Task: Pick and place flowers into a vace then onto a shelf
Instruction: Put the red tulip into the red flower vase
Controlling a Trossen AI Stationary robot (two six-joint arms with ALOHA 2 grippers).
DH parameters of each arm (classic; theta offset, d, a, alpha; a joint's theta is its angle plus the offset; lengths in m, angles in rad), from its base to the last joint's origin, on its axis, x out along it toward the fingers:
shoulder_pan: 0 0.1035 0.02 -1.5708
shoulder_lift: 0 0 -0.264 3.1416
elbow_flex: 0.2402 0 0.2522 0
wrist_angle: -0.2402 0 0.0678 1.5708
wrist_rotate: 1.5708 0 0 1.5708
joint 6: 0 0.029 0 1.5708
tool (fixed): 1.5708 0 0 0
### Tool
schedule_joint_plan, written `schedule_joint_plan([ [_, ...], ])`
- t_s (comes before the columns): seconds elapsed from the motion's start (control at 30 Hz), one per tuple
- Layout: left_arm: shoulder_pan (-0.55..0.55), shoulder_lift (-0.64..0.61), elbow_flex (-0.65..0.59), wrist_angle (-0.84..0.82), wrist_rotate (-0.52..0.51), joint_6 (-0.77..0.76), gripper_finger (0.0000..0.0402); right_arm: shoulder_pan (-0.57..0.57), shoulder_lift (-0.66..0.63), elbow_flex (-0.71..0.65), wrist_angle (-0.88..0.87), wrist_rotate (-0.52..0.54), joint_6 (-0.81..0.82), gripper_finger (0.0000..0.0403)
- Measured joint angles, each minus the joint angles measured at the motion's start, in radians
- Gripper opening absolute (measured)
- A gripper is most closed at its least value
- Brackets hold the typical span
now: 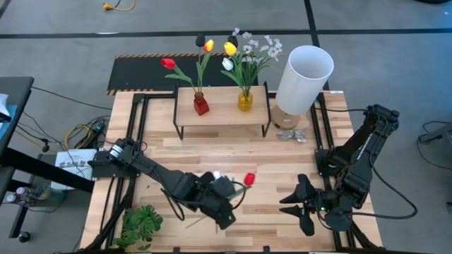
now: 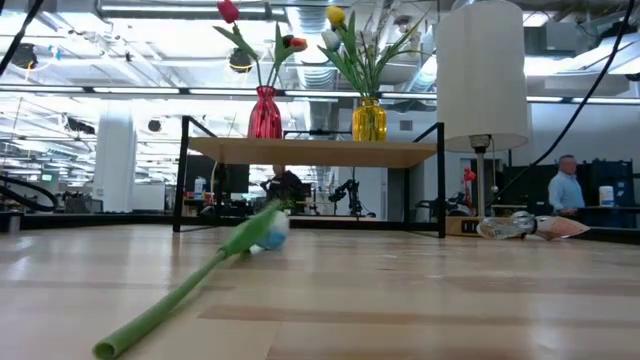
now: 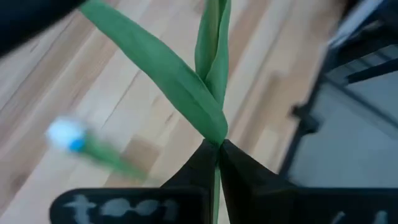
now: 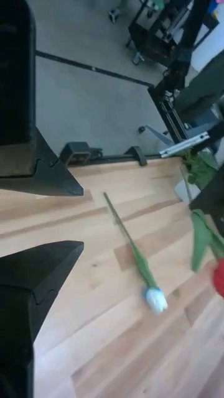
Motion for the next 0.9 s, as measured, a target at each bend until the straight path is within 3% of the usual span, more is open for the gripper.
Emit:
schedule_joint_plan([
  [0.13,0.022,0.000,0.001,0.164,0.024,0.110,0.0000,0.027,0.000,-0.051,0.052,-0.007,0.030,0.0118],
  [0.23,0.039,0.000,0.001,0.295,0.097,0.205,0.0000,0.068,0.000,-0.150,0.201,-0.023,0.076,0.0118],
  [0.4,0.072,0.000,0.001,0.439,0.347,0.331,0.0000,0.154,0.000,-0.316,0.468,-0.051,0.205,0.0118],
  [0.53,0.099,0.000,-0.035,0.560,0.524,0.350,0.0000,0.201,0.000,-0.360,0.501,-0.040,0.320,0.0118],
  [0.7,0.123,0.001,-0.119,0.888,0.669,0.399,0.0000,0.227,0.000,-0.362,0.503,-0.020,0.332,0.0118],
  [0.9,0.149,0.003,-0.250,1.422,0.689,0.469,0.0000,0.216,0.000,-0.362,0.503,0.014,0.323,0.0118],
])
